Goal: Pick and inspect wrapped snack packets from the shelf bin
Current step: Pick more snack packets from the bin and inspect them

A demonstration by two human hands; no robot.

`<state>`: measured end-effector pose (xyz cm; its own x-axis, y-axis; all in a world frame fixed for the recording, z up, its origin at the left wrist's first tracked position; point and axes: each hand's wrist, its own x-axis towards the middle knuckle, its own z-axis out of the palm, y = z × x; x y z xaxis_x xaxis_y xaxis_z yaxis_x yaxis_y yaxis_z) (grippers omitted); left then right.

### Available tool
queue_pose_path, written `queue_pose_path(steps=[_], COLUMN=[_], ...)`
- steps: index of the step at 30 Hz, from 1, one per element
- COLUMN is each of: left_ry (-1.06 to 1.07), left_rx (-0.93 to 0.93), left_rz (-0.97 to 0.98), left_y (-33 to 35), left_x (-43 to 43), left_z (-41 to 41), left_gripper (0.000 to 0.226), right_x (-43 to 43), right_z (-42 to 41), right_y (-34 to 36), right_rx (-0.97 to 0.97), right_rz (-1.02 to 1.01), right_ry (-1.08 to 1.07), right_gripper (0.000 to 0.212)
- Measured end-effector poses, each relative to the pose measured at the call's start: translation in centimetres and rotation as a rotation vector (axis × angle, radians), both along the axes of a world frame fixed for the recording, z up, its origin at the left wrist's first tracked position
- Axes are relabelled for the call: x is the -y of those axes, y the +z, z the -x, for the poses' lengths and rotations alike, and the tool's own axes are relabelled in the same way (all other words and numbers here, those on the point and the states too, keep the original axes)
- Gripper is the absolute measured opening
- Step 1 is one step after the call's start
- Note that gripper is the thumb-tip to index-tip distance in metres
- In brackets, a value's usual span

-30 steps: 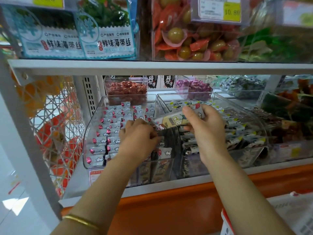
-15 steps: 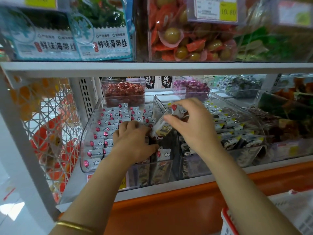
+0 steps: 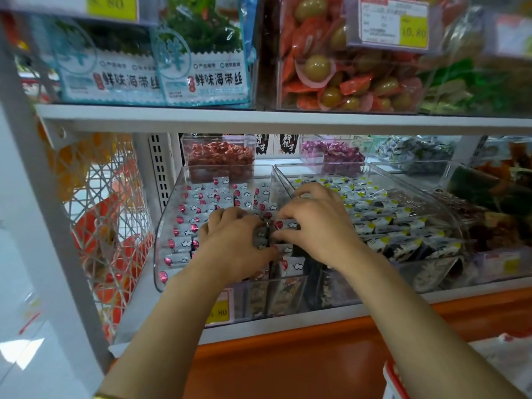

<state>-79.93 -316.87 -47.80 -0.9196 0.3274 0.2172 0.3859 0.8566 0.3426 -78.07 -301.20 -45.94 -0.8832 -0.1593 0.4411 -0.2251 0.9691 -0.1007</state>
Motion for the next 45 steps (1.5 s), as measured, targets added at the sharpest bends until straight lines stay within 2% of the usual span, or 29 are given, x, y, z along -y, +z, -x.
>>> queue_pose_path(steps=[2, 4, 6, 9, 10, 12, 16, 19, 21, 24, 30, 33, 36, 39, 45], left_ry=[-0.003, -0.003, 0.001, -0.004, -0.008, -0.013, -0.022, -0.018, -0.008, 0.007, 0.042, 0.025, -0.033, -0.086, -0.045], left_rx=[0.004, 0.005, 0.009, 0.018, 0.022, 0.03, 0.043, 0.046, 0.04, 0.008, -0.083, -0.087, 0.044, 0.16, 0.343], left_rz=[-0.013, -0.009, -0.006, -0.023, -0.034, -0.047, -0.056, -0.093, -0.101, -0.118, -0.284, -0.416, -0.572, -0.753, -1.11], left_y=[0.1, 0.1, 0.1, 0.4, 0.5, 0.6, 0.8, 1.0, 1.1, 1.3, 1.8, 2.0, 1.9, 1.9, 1.7], left_x=[0.2, 0.3, 0.5, 0.9, 1.0, 1.1, 1.1, 1.4, 1.6, 2.1, 2.6, 2.5, 2.1, 1.7, 2.1], left_z=[-0.2, -0.3, -0.4, -0.3, -0.3, -0.5, -0.8, -0.8, -0.8, -0.7, -1.2, -1.7, -2.5, -3.2, -3.2], left_gripper=[0.062, 0.061, 0.06, 0.061, 0.061, 0.06, 0.058, 0.056, 0.054, 0.049, 0.039, 0.039, 0.038, 0.023, 0.014], right_x=[0.3, 0.3, 0.1, 0.1, 0.3, 1.0, 2.9, 2.9, 2.7, 1.8, -0.4, -0.8, -0.8, -0.6, -0.4], right_z=[0.0, 0.1, 0.1, 0.7, 1.1, 2.3, 4.1, 4.4, 4.2, 3.5, -0.8, -2.8, -4.0, -4.8, -5.3], right_y=[-0.3, -0.2, 0.8, 3.1, 3.6, 4.2, 3.2, 2.5, 2.9, 4.5, 4.5, 2.8, 1.3, 0.6, 0.2], right_rx=[0.076, 0.165, 0.209, 0.094, 0.047, 0.044, 0.194, 0.205, 0.192, 0.098, -0.307, -0.39, -0.255, -0.085, 0.043], right_rz=[-0.189, -0.267, -0.197, 0.036, 0.054, -0.042, -0.443, -0.487, -0.37, -0.089, 0.365, 0.628, 0.931, 1.229, 1.497], right_ry=[0.038, 0.059, 0.061, 0.045, 0.04, 0.029, -0.08, -0.062, -0.043, -0.025, -0.084, -0.086, -0.057, 0.019, 0.161], right_gripper=[0.024, 0.023, 0.024, 0.021, 0.022, 0.021, 0.009, 0.017, 0.014, 0.009, 0.013, 0.011, 0.01, 0.008, 0.005])
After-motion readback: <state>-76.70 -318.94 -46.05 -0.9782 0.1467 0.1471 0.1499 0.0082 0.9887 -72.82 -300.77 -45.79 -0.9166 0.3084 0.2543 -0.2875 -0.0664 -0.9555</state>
